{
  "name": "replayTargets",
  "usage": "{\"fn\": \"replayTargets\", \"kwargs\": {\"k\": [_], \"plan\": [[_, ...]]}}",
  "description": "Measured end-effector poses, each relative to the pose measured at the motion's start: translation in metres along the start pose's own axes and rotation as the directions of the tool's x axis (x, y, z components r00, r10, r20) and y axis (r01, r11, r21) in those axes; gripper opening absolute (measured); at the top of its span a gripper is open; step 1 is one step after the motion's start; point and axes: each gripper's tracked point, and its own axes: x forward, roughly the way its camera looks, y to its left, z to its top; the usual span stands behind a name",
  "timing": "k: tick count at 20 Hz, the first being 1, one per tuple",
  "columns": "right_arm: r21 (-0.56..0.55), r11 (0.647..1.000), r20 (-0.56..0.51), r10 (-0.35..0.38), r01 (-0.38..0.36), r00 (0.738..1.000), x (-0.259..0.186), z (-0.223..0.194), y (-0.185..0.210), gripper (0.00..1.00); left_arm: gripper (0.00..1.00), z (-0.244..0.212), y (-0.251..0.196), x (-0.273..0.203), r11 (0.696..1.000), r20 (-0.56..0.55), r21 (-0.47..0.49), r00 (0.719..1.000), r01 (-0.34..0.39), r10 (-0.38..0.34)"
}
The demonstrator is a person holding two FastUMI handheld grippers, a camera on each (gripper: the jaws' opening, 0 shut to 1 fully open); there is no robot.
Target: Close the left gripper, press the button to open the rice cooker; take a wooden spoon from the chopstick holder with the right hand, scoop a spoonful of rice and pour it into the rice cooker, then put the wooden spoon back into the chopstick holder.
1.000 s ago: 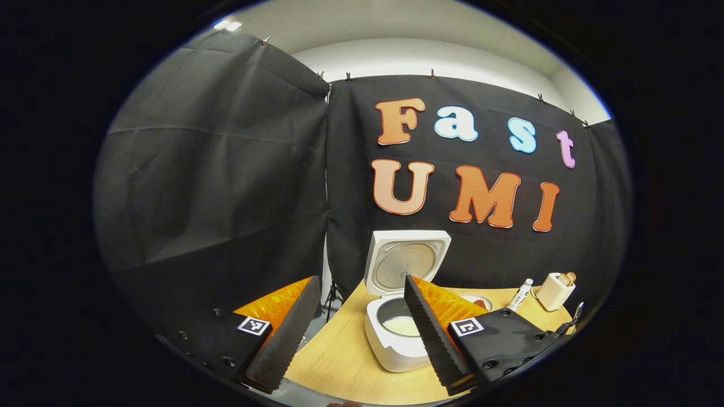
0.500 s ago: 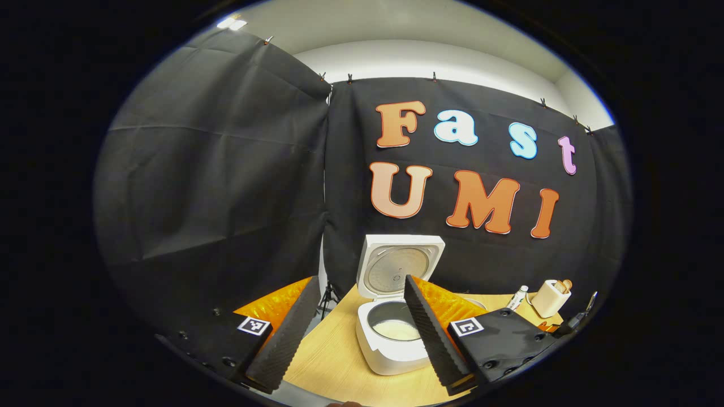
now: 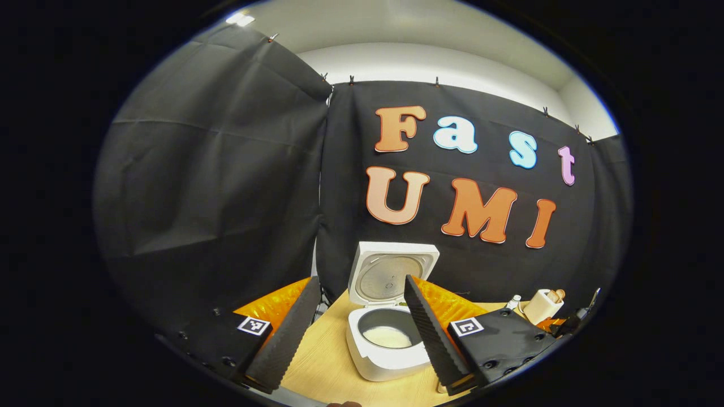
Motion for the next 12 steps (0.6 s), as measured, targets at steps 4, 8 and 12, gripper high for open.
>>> {"fn": "replayTargets", "kwargs": {"k": [4, 8, 12], "plan": [[0.013, 1.0, 0.014, 0.01, -0.01, 1.0, 0.002, -0.005, 0.027, 0.03, 1.0, 0.014, 0.007, 0.005, 1.0, 0.008, 0.014, 1.0, 0.017, -0.017], [0.031, 0.998, 0.006, 0.048, -0.049, 0.999, 0.005, -0.02, 0.068, 0.03, 1.0, 0.024, 0.024, 0.008, 1.0, 0.013, 0.009, 1.0, 0.027, -0.028], [0.014, 0.997, -0.008, 0.079, -0.079, 0.997, 0.011, -0.039, 0.105, 0.03, 1.0, 0.026, 0.045, 0.011, 0.999, 0.005, 0.01, 0.999, 0.034, -0.034]]}}
